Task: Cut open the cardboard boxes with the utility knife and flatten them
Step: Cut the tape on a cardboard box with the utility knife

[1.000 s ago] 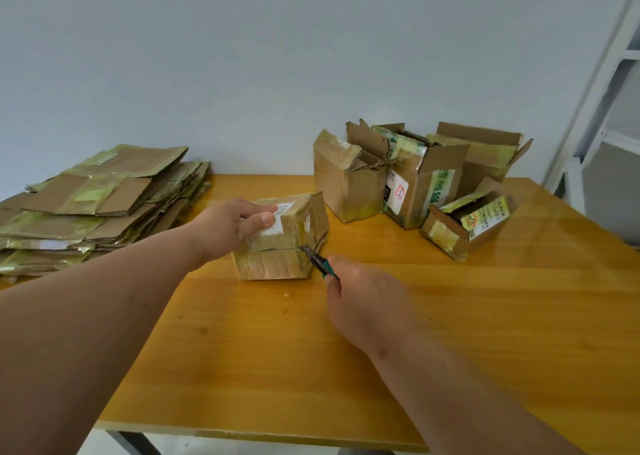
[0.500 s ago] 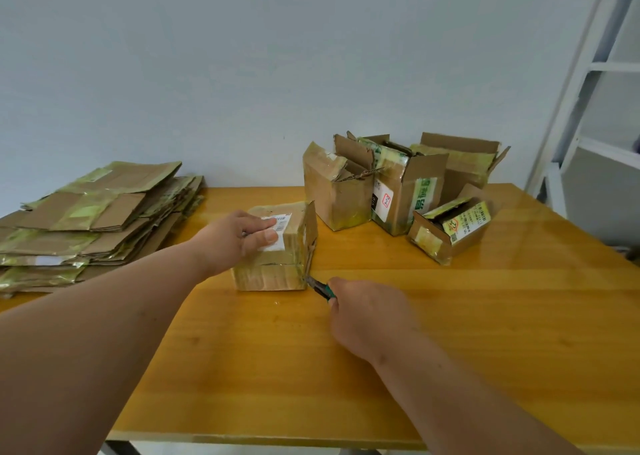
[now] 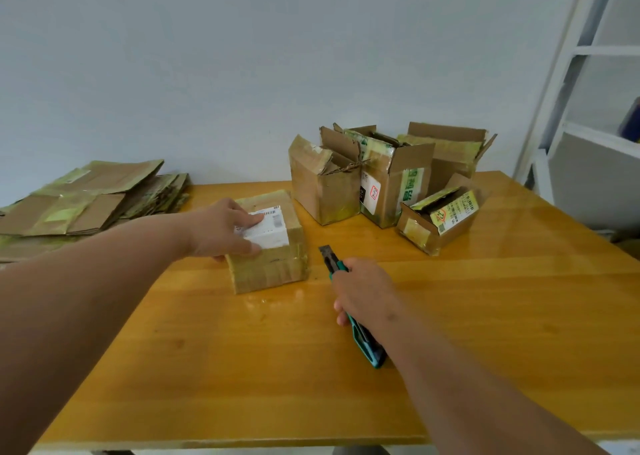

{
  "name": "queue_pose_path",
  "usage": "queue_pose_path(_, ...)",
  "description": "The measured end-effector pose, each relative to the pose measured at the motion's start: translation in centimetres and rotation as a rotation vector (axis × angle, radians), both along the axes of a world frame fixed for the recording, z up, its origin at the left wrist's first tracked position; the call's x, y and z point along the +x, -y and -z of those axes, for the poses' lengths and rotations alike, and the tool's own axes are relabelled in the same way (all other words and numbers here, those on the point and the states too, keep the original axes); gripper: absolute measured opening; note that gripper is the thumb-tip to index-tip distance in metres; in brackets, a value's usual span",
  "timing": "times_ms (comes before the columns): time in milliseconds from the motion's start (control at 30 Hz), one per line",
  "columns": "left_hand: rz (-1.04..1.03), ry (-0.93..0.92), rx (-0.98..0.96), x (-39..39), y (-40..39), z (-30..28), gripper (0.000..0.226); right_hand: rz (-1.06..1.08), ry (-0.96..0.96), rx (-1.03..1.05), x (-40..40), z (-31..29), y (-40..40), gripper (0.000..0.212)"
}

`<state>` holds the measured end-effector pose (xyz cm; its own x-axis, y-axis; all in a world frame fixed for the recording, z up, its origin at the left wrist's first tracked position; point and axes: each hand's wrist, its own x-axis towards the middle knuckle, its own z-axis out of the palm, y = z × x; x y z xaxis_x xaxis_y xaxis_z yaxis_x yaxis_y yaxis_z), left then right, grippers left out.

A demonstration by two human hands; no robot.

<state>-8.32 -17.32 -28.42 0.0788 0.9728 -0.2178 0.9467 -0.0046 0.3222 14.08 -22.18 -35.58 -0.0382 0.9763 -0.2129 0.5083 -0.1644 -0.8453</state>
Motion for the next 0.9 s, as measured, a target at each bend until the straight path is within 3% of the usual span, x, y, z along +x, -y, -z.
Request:
queue_pose_path(100,0.055,-0.381,0.126,0.3,0.2,-0.5,0.078,-0.031,0.125,-0.039,-0.7,-0.2,-0.2,0.039)
queue_pose_path(167,0.078,-0.524,0.187,0.7,0.2,-0.8,0.088,-0.009,0.098,-0.038,-1.0,0.1,-0.5,0.042)
queue_pose_path(267,0.08,-0.468,0.144,0.7,-0.3,-1.0,0.1,0.048,-0.063,-0.014,-1.1,0.1,-0.8,0.039)
queue_pose_path(333,0.084,-0.352,0.043,0.4,-0.6,-1.0,0.091,0.007,0.025,-0.032,-1.3,0.2,-1.2,0.066)
queue_pose_path(400,0.065,-0.242,-0.101,-0.2,-0.9,-1.1,0.099,-0.017,0.047,-0.058,-1.8,-0.1,-1.4,0.083)
queue_pose_path(533,0.072,-0.232,-0.151,-0.9,-1.1,-1.0,0.104,-0.022,-0.03,-0.098,-2.3,-0.6,-1.4,0.068)
queue_pose_path(633,0.123,-0.276,-0.117,-0.9,-0.6,-1.3,0.134,0.014,-0.096,-0.091,-2.2,-0.7,-1.5,0.063)
queue_pose_path(700,0.157,-0.317,-0.08,-1.0,-0.4,-1.1,0.141,0.032,-0.118,-0.092,-2.3,-0.7,-1.5,0.062)
queue_pose_path(833,0.17,-0.349,-0.022,-0.9,-0.4,-0.7,0.142,0.066,-0.205,-0.135,-2.9,-0.8,-1.6,0.058)
queue_pose_path(900,0.173,-0.368,0.009,-0.9,-0.5,-0.3,0.13,0.098,-0.266,-0.144,-3.2,-0.8,-1.4,0.052)
